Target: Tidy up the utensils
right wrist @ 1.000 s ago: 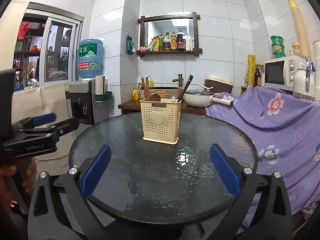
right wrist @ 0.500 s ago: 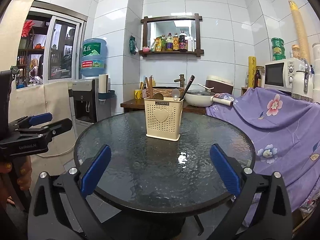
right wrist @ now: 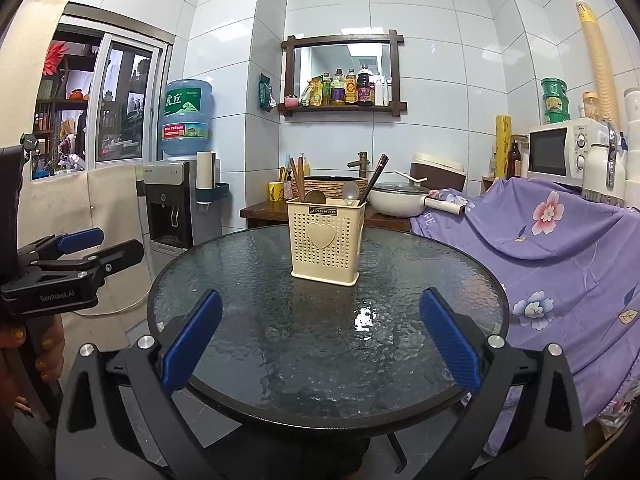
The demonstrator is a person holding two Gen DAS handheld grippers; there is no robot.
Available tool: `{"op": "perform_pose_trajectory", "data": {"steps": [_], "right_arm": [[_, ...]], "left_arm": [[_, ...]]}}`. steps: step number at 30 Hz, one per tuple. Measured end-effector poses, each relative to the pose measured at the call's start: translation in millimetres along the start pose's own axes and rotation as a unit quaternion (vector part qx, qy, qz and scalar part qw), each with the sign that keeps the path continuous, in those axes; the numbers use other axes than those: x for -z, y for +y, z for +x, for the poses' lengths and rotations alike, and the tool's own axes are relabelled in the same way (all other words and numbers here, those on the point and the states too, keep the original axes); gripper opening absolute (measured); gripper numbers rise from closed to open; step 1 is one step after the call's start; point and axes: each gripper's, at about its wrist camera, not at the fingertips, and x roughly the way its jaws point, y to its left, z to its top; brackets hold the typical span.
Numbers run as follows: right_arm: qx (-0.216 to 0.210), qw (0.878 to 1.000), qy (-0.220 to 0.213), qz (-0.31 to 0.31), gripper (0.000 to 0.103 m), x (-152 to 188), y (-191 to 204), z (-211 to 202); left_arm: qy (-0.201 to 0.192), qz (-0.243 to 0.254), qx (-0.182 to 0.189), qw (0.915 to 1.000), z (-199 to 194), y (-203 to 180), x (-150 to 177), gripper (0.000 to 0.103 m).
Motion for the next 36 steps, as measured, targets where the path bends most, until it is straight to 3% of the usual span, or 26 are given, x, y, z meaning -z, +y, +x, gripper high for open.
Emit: {"op": "perform_pose_trajectory", "data": {"steps": [36], "right_arm": [[-0.004,1.000,0.002,-0.007,0.097,-3.0,0.5,2.7]], "left_arm": [[0.005,0.006,0.007,0.9999,0.7,-4.1,-2.4,0.097]]}}
